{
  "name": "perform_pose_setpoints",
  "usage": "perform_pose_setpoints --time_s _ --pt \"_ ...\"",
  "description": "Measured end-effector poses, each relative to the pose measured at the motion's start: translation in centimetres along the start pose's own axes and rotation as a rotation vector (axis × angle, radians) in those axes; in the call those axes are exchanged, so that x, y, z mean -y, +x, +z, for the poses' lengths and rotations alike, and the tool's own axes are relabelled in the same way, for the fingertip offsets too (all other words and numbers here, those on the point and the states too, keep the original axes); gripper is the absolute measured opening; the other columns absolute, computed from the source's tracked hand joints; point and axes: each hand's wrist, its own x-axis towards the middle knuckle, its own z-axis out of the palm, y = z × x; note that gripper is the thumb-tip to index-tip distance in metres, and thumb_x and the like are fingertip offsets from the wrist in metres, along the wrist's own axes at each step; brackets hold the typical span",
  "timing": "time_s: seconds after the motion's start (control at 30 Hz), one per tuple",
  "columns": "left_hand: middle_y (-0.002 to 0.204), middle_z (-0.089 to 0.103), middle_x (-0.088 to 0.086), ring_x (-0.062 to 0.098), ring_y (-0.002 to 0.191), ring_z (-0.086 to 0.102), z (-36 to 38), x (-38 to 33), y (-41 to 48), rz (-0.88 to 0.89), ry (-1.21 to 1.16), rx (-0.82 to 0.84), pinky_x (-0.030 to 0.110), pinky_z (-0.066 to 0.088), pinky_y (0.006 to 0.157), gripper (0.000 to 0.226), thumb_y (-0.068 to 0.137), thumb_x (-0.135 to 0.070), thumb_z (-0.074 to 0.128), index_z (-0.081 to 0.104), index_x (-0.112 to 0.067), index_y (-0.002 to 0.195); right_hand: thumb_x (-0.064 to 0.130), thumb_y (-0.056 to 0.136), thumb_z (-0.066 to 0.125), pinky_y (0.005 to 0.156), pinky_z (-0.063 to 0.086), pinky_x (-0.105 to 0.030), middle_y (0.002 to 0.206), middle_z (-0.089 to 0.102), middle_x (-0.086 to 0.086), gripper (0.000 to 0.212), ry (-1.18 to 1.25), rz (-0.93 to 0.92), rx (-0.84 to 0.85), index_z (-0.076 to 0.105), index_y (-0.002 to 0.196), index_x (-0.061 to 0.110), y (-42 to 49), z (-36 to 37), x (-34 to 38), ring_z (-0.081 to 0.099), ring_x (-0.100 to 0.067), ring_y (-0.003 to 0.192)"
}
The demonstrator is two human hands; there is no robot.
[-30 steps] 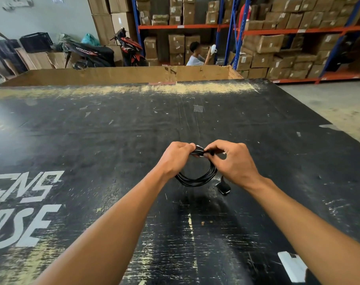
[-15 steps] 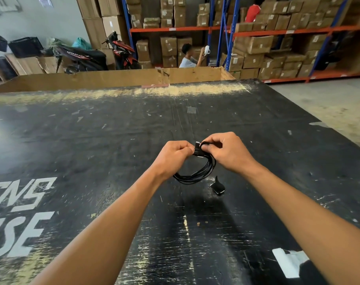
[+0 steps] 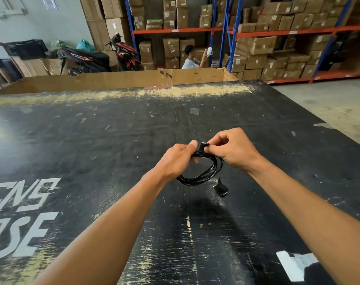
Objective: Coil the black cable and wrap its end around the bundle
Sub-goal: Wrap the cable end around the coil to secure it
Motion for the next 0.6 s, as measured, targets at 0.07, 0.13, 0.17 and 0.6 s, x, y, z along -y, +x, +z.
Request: perform_pose_setpoints --time_s 0.07,0.13,0.17,0.6 --pt "0.058 0.037 -0.002 0.016 0.051 0.034 0.0 -0.2 0.3 -0.036 -0.010 0.035 0.032 0.030 0.059 0.055 0.096 -0.050 0.040 0.067 -0.019 0.058 0.009 0.074 0.079 0.061 0.048 -0.029 0.070 0.074 -0.012 0.005 0.009 -0.018 -0.044 0.076 0.072 0.006 -0.3 0.3 0.0 0.060 -0.011 0.060" --pt "0.059 0.033 0.000 0.016 0.053 0.030 -0.1 -0.2 0.5 -0.021 -0.067 0.079 0.033 0.027 0.058 0.050 0.095 -0.044 0.043 0.070 -0.020 0.060 0.007 0.075 0.080 0.057 0.046 -0.023 0.065 0.071 -0.006 0.006 0.032 -0.015 -0.064 0.076 0.074 0.003 -0.5 0.3 0.0 0.057 -0.006 0.055" --pt "0.058 0.035 -0.002 0.014 0.052 0.030 -0.2 -0.3 0.6 0.003 -0.079 0.091 0.032 0.027 0.057 0.047 0.096 -0.041 0.044 0.071 -0.020 0.063 0.005 0.075 0.080 0.054 0.045 -0.017 0.062 0.068 -0.003 0.006 0.052 0.002 -0.059 0.075 0.076 0.002 -0.4 0.1 -0.1 0.055 -0.002 0.052" --pt "0.059 0.030 -0.003 0.012 0.051 0.027 0.7 -0.5 0.8 0.072 -0.098 0.044 0.030 0.025 0.052 0.047 0.099 -0.039 0.042 0.070 -0.019 0.066 0.001 0.087 0.069 0.051 0.045 -0.014 0.063 0.066 0.000 0.013 0.284 0.186 0.033 0.073 0.078 0.010 0.4 -0.4 -1.2 0.056 -0.004 0.053"
